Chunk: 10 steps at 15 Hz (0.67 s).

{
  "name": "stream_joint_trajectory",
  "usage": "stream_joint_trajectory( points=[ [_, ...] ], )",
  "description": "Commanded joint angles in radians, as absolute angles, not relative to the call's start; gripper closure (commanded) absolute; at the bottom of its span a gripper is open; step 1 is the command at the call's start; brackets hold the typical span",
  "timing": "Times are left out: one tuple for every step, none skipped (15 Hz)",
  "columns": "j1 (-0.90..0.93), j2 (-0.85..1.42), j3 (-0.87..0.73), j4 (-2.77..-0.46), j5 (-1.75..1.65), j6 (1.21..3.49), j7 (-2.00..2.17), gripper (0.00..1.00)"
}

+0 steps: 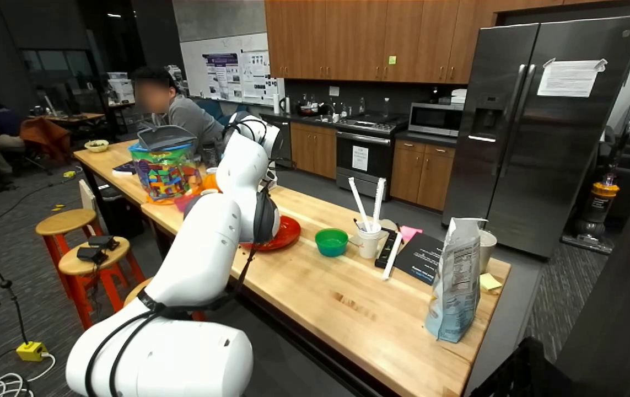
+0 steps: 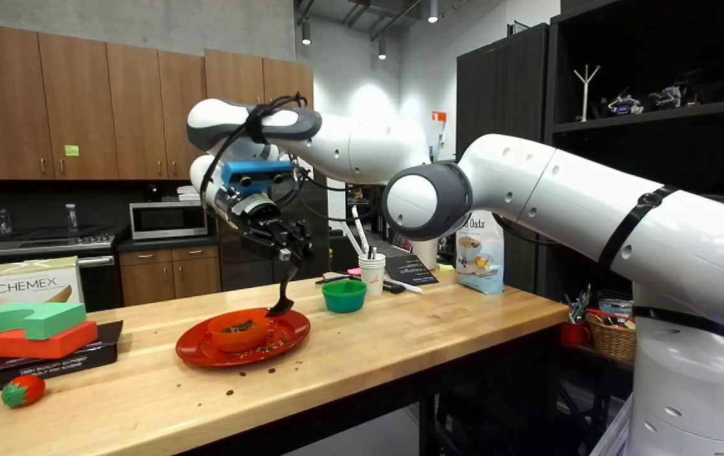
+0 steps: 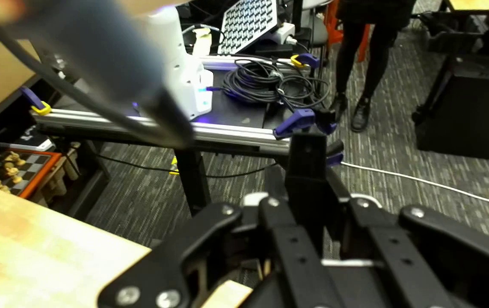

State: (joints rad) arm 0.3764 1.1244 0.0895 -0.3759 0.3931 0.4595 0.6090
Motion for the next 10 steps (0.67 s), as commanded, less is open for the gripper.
stream_joint_trajectory(
  points=[
    [0.356, 1.084, 0.122, -0.397, 0.408, 0.521, 0.657, 0.94],
    [0.355, 1.083, 0.127, -0.395, 0.405, 0.532, 0.657, 0.94],
    [0.355, 1.083, 0.132, -0.391, 0.403, 0.545, 0.653, 0.94],
    [0.365, 1.087, 0.139, -0.382, 0.400, 0.570, 0.641, 0.94],
    [0.368, 1.088, 0.145, -0.381, 0.399, 0.590, 0.641, 0.94],
    [0.375, 1.091, 0.150, -0.375, 0.392, 0.615, 0.632, 0.94],
    [0.383, 1.092, 0.152, -0.375, 0.382, 0.630, 0.627, 0.94],
    [0.391, 1.093, 0.155, -0.376, 0.373, 0.637, 0.621, 0.94],
    [0.405, 1.096, 0.151, -0.374, 0.356, 0.643, 0.606, 0.94],
    [0.414, 1.101, 0.151, -0.373, 0.352, 0.657, 0.609, 0.94]
  ],
)
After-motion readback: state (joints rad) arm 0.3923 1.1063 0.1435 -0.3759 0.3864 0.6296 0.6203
